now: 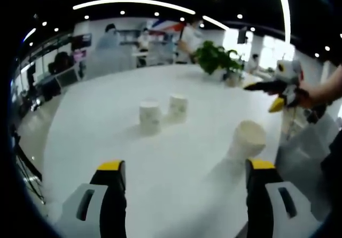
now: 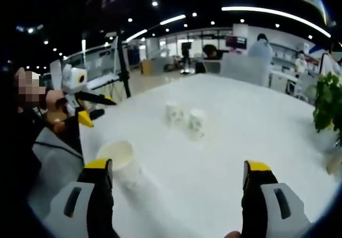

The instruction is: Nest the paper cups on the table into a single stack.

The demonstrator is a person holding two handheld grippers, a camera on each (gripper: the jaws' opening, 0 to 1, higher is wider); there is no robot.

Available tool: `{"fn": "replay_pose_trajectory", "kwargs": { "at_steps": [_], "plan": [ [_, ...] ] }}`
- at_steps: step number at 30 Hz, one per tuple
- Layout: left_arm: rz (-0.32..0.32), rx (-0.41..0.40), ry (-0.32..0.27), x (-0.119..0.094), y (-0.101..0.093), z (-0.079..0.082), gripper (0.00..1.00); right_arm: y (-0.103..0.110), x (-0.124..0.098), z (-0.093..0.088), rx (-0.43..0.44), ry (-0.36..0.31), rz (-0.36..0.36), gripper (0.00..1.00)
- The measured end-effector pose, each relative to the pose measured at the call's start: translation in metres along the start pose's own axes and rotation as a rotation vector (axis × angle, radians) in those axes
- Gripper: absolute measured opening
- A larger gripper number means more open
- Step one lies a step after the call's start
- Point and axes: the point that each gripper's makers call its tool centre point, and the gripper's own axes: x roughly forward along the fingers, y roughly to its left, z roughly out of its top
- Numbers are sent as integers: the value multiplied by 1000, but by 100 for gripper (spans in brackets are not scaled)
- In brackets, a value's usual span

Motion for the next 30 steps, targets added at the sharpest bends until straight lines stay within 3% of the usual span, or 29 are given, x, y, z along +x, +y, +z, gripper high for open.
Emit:
{"fn": "replay_pose_trajectory", "kwargs": {
  "at_steps": [13, 30],
  "plan": [
    [24, -37, -29, 26, 24, 18, 93, -2, 4, -2, 39, 8, 16, 100],
    [12, -39, -11, 59, 48, 24, 93, -13, 14, -2, 68, 14, 15, 100]
  ]
}}
